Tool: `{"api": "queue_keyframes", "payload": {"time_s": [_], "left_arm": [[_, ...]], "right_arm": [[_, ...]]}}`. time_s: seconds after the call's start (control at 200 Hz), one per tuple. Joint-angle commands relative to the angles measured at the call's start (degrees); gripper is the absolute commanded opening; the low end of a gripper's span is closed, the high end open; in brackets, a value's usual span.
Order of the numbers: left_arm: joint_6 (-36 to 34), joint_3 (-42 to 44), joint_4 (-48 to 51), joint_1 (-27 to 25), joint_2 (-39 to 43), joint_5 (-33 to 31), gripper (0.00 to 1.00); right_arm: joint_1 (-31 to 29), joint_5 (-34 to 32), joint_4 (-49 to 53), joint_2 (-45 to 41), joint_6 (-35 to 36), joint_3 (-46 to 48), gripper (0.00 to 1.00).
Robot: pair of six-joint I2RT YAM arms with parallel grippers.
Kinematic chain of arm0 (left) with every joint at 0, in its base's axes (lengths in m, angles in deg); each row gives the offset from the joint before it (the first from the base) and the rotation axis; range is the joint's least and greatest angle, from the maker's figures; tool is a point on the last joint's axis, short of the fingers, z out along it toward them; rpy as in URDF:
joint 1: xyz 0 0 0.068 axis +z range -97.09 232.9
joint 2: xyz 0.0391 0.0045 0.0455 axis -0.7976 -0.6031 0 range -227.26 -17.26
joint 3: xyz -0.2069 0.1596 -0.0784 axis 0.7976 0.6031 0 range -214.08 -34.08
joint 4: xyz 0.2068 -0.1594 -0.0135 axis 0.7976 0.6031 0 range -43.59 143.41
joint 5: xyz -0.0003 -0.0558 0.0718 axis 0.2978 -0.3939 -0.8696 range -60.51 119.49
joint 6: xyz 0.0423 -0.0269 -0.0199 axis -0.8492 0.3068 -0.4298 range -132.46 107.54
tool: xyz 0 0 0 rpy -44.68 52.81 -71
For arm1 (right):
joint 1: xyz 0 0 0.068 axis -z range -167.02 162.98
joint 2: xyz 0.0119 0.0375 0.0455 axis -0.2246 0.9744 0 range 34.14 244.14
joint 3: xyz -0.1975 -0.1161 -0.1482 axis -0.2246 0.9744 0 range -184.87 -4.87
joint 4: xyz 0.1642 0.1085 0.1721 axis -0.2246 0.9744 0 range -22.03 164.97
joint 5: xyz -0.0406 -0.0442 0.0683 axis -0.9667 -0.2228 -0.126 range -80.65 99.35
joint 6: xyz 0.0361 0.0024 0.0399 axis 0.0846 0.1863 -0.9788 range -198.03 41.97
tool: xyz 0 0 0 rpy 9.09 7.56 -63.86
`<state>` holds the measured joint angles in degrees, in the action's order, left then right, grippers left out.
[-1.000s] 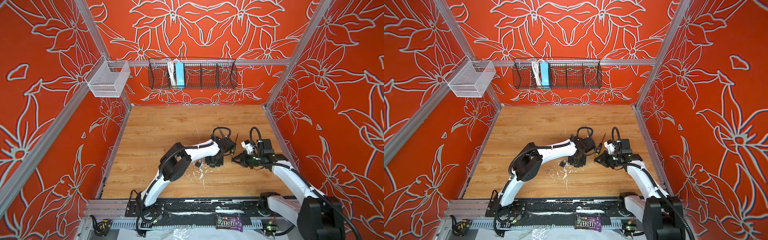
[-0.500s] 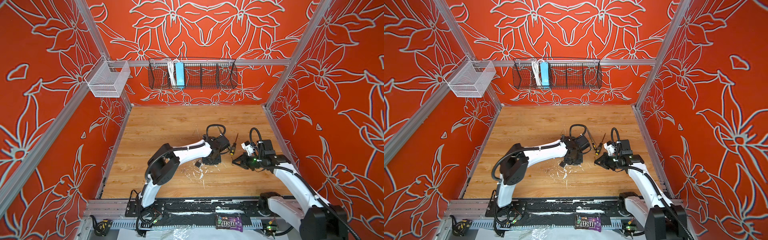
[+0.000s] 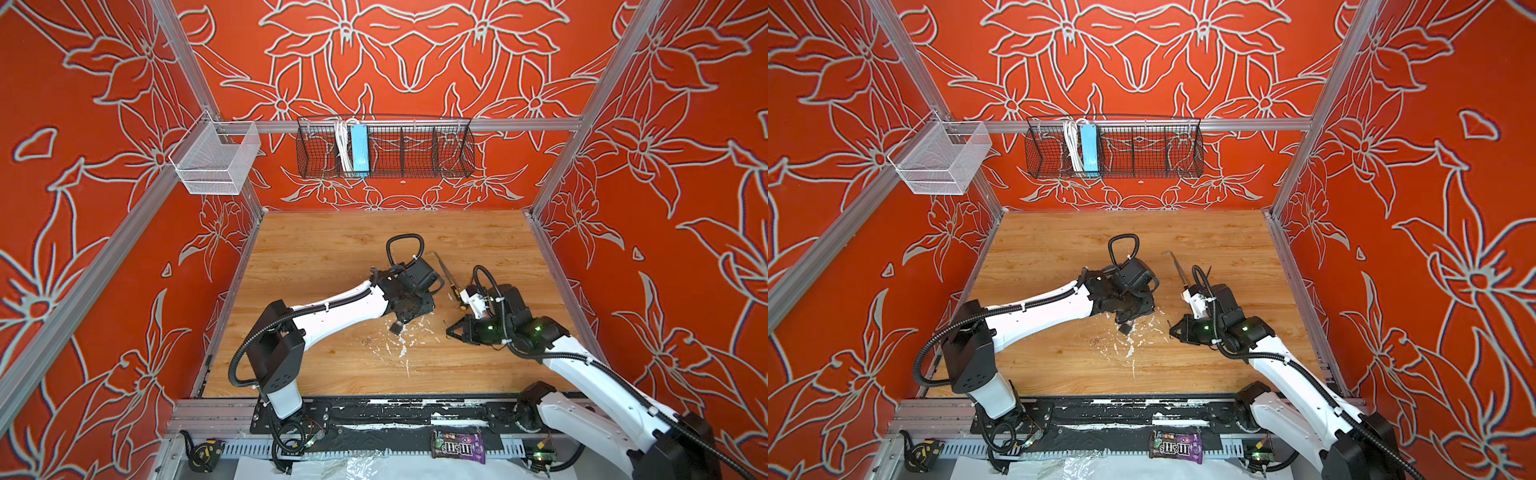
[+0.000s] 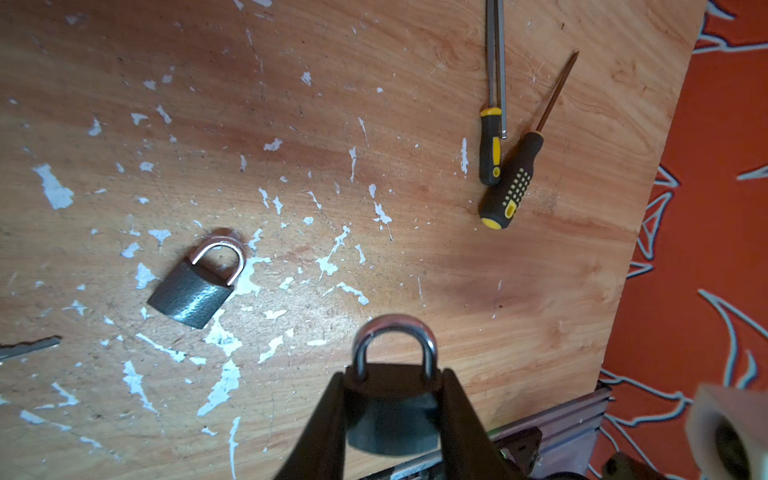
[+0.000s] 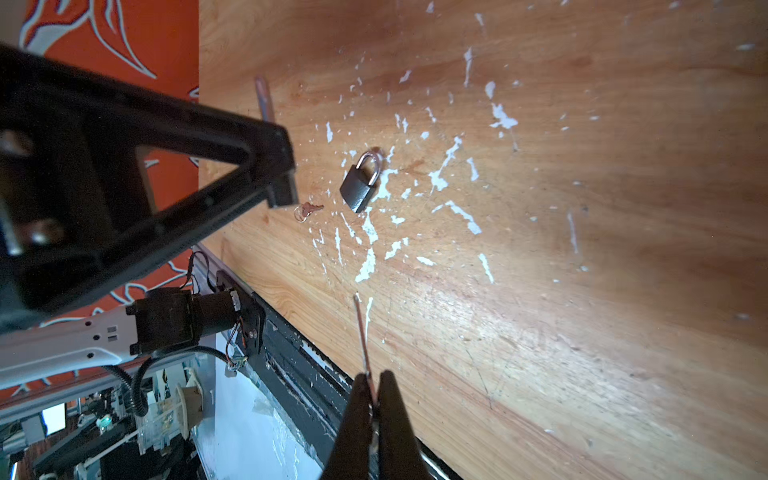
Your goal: Unlock with the key
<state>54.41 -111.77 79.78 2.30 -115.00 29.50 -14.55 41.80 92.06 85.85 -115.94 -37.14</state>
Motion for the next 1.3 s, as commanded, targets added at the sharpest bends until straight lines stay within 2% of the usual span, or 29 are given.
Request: {"api": "queue_keyframes", "payload": {"time_s": [0.0,0.14,0.255,0.44,0.896,1.071,1.296], "left_arm": [[4.8,1.7,-3.5,0.6,3.0,1.7,0.00],[8.0,2.5,-4.3,1.0,4.8,0.9,0.00],[9.9,3.4,-4.4,1.0,5.6,0.5,0.00],[11.9,5.7,-4.5,1.3,7.4,-2.0,0.00],[10.9,9.7,-7.9,1.7,10.3,-3.0,0.00],[10.6,10.4,-8.6,1.7,10.5,-2.1,0.00],[9.9,9.9,-7.9,1.7,10.1,-3.3,0.00]], "right_arm": [[-4.0,-6.3,-8.5,-0.2,-5.5,1.6,0.00],[-8.5,-11.7,-10.3,1.6,-6.4,0.9,0.00],[-11.9,-12.8,-17.2,2.5,-9.6,2.6,0.00],[-15.9,-16.9,-19.8,4.2,-9.9,2.2,0.00],[-16.7,-18.0,-21.4,7.8,-7.3,1.1,0.00],[-16.9,-16.2,-26.7,8.9,-8.3,2.7,0.00],[-17.6,-17.0,-25.4,8.4,-7.5,2.4,0.00]]}}
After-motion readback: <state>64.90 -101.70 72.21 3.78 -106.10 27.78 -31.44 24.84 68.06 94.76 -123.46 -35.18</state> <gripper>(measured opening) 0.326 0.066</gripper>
